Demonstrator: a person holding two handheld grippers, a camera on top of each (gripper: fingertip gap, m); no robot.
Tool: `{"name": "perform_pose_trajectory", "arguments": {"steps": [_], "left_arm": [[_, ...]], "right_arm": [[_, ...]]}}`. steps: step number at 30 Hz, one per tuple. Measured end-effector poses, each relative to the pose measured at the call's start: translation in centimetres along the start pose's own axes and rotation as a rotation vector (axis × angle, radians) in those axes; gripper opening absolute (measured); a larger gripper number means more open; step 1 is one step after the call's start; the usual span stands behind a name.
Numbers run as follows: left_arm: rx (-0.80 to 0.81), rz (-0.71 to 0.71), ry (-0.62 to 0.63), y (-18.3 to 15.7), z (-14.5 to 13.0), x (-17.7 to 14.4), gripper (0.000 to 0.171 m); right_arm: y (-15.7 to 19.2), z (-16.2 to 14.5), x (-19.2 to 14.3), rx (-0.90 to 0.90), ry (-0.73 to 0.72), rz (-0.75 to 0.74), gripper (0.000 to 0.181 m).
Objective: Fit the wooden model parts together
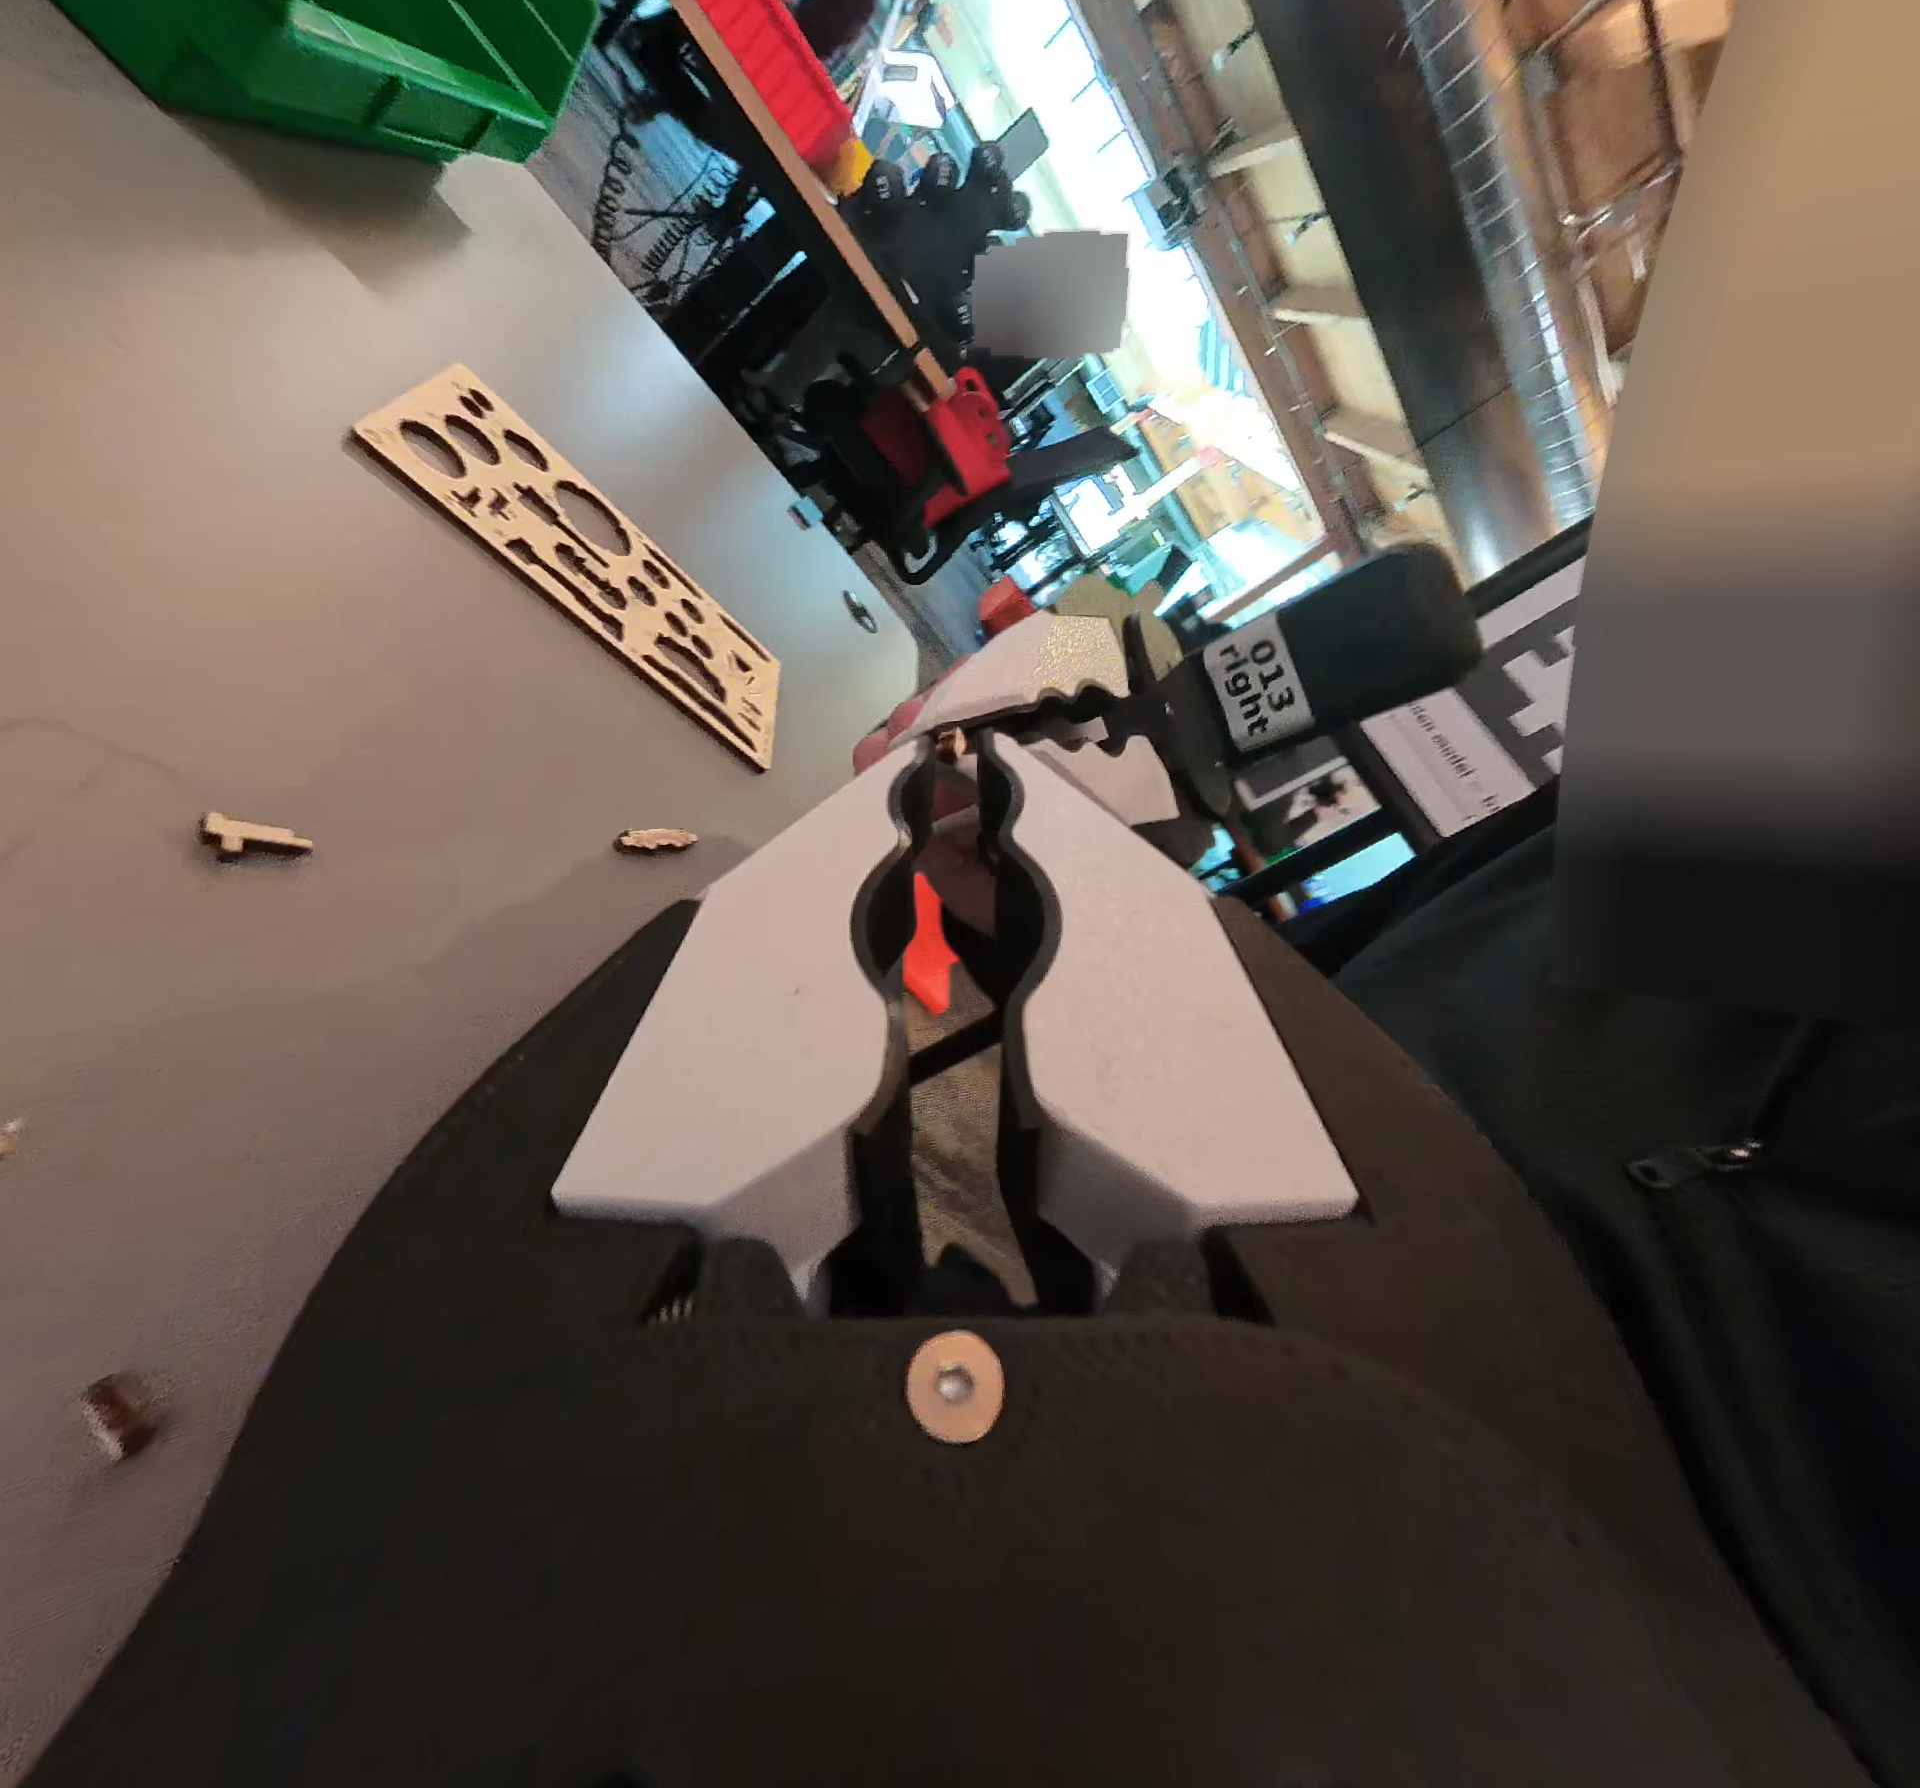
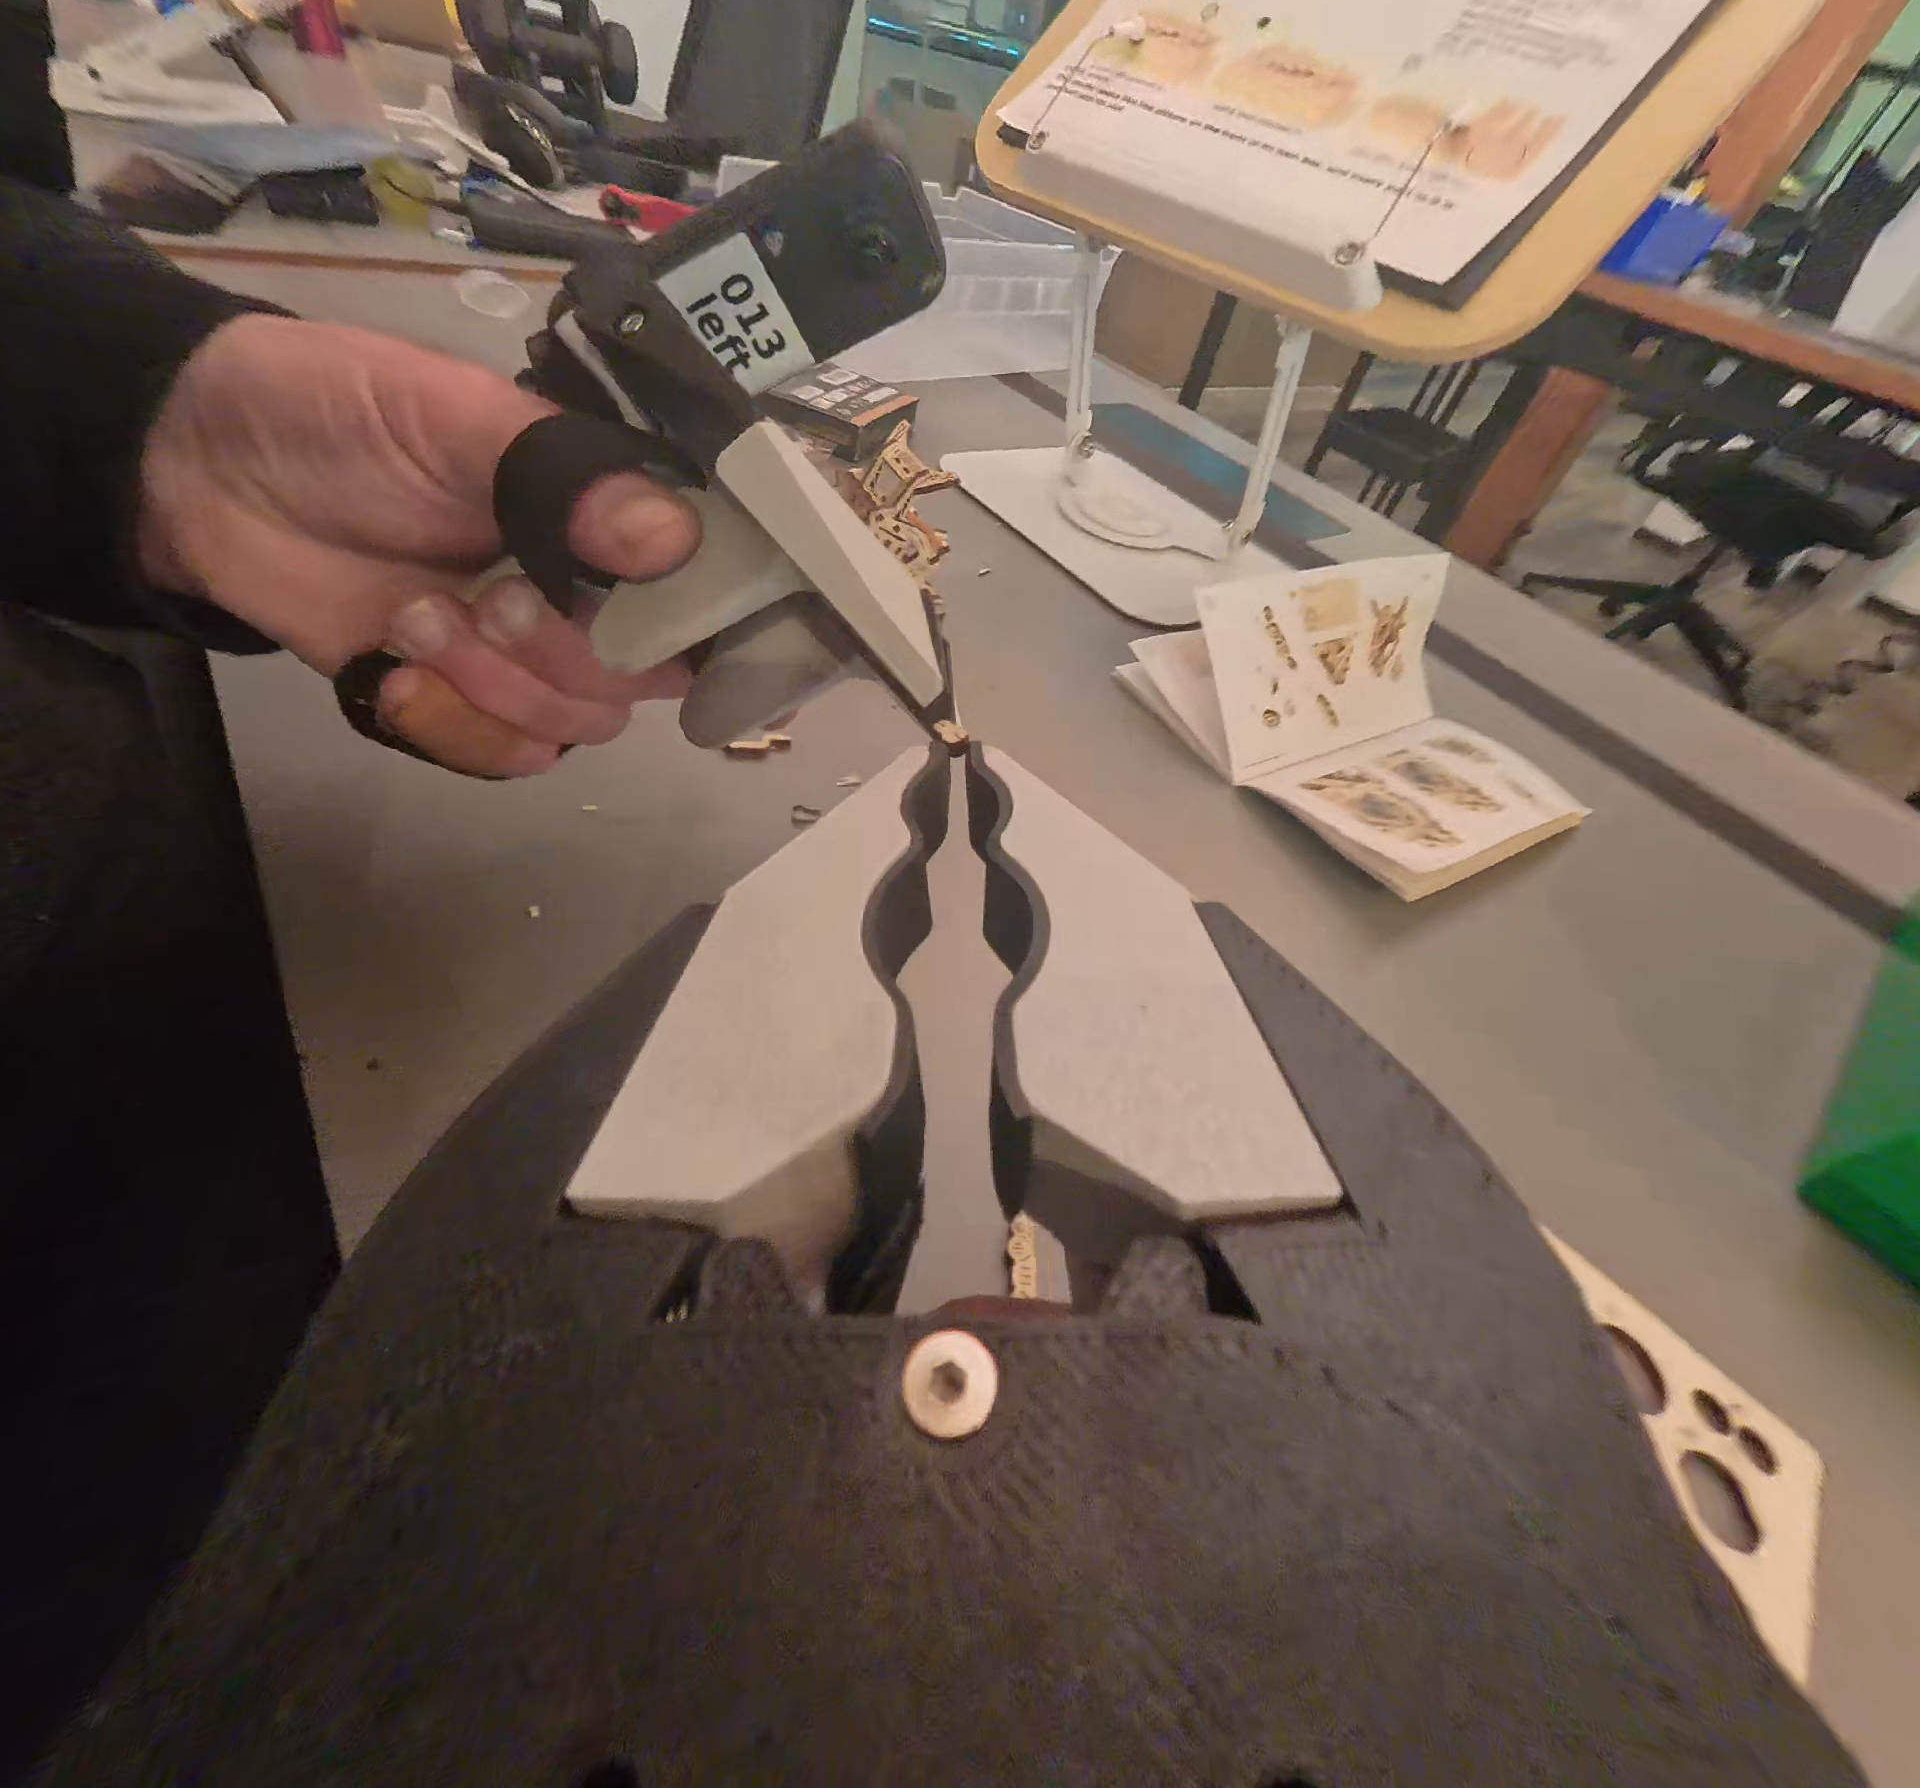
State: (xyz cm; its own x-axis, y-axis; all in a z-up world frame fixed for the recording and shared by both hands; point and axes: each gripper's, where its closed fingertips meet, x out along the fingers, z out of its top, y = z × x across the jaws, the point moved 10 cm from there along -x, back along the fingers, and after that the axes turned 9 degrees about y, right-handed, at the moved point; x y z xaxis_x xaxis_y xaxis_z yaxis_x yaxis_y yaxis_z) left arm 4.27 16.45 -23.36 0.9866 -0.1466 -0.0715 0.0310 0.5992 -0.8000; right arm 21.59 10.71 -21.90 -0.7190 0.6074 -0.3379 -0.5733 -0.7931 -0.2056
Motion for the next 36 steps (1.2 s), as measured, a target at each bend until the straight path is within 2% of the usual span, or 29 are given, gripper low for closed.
{"name": "perform_pose_trajectory", "arguments": {"steps": [7,17,21,29,36], "left_arm": [[-0.082,-0.078,-0.013,0.5,-0.3,0.3,0.000],[-0.139,-0.169,-0.041,0.9,-0.6,0.5,0.006],[-0.145,-0.191,-0.054,0.9,-0.6,0.5,0.001],[-0.100,-0.142,-0.064,0.6,-0.7,0.1,0.001],[-0.048,-0.100,-0.069,0.5,-0.6,-0.2,0.000]], "right_arm": [[0.4,0.2,-0.3,-0.100,0.001,-0.051,0.000],[0.5,0.3,-0.4,-0.114,-0.022,-0.054,0.000],[0.5,0.5,-0.5,-0.123,-0.024,-0.055,0.000],[0.9,1.0,-0.2,-0.217,0.025,-0.092,0.001],[0.5,1.2,-0.2,-0.189,0.050,-0.060,0.012]]}}
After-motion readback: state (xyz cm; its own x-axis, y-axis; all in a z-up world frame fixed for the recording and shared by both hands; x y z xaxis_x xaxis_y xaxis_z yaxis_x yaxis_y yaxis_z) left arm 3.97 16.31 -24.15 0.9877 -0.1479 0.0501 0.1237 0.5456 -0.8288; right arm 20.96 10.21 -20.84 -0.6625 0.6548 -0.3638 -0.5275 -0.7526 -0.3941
